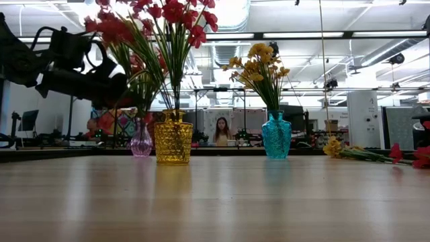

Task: Sort flowers into vase by color
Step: Put the orange flower into the pink vase, then put the red flower into the yellow vase

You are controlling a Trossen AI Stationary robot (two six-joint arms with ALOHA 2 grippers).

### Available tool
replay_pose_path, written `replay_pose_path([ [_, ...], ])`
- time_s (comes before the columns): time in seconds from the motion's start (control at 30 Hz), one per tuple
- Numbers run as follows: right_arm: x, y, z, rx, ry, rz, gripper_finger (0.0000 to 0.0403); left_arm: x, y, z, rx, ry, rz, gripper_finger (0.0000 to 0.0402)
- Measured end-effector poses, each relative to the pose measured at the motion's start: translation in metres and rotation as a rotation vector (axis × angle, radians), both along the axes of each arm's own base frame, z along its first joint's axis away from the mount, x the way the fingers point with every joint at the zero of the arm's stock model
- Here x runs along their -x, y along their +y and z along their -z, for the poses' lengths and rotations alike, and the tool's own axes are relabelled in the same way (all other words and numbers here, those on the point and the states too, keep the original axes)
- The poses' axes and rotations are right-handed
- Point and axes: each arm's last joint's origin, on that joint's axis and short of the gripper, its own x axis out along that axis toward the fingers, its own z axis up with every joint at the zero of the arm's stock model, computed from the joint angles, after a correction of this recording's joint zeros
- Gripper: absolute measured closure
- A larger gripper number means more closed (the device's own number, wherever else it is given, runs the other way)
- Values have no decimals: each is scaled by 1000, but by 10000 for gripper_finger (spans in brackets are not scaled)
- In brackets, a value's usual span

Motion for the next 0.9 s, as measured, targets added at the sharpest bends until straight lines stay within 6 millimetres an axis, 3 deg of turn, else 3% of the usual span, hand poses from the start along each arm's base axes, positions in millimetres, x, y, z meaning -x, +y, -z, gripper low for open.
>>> replay_pose_path([
  [0.9,0,0,0,-1,0,0,204,11,-11,1,66,61,-4,184],
])
